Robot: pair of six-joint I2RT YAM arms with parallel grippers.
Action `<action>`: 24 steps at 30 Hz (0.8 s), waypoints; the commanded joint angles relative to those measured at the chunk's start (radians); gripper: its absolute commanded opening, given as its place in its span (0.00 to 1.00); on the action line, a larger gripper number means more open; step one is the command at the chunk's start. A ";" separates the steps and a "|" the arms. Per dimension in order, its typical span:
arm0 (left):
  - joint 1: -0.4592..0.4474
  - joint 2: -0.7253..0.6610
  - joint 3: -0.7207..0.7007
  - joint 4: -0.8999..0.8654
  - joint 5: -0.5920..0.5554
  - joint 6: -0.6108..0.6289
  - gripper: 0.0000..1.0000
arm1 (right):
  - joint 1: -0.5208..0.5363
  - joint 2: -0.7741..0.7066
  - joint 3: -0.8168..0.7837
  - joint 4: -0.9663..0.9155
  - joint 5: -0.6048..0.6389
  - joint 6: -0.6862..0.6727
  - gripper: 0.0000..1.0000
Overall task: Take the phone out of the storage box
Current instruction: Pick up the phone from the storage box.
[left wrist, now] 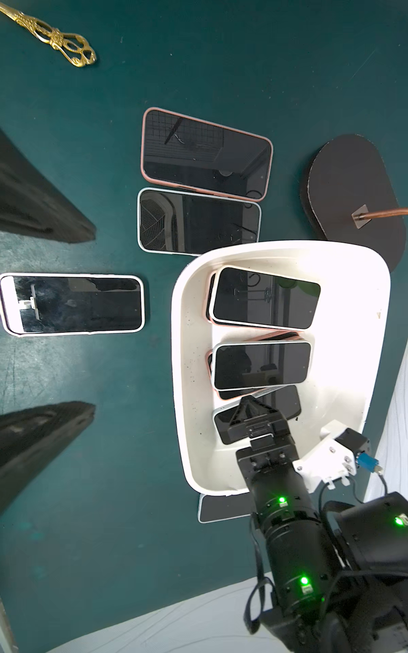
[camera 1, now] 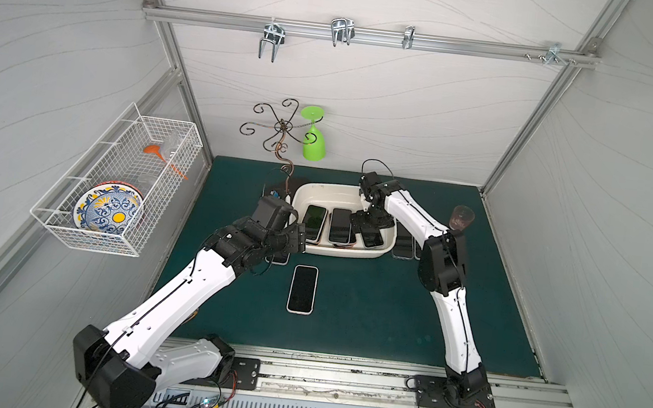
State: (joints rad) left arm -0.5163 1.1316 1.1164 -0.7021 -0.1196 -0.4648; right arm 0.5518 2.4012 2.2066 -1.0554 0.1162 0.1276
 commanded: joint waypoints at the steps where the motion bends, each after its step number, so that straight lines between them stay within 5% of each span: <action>1: -0.003 -0.010 0.017 0.012 0.020 0.018 0.76 | -0.015 0.030 0.038 -0.038 0.025 -0.016 0.99; 24: -0.001 0.027 -0.006 0.035 0.047 0.023 0.75 | -0.055 0.218 0.174 -0.101 0.030 -0.083 0.99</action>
State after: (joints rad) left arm -0.5163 1.1427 1.1088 -0.6998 -0.0883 -0.4587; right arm 0.5224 2.5511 2.3497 -1.0832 0.1326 0.0692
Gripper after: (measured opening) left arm 0.753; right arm 0.986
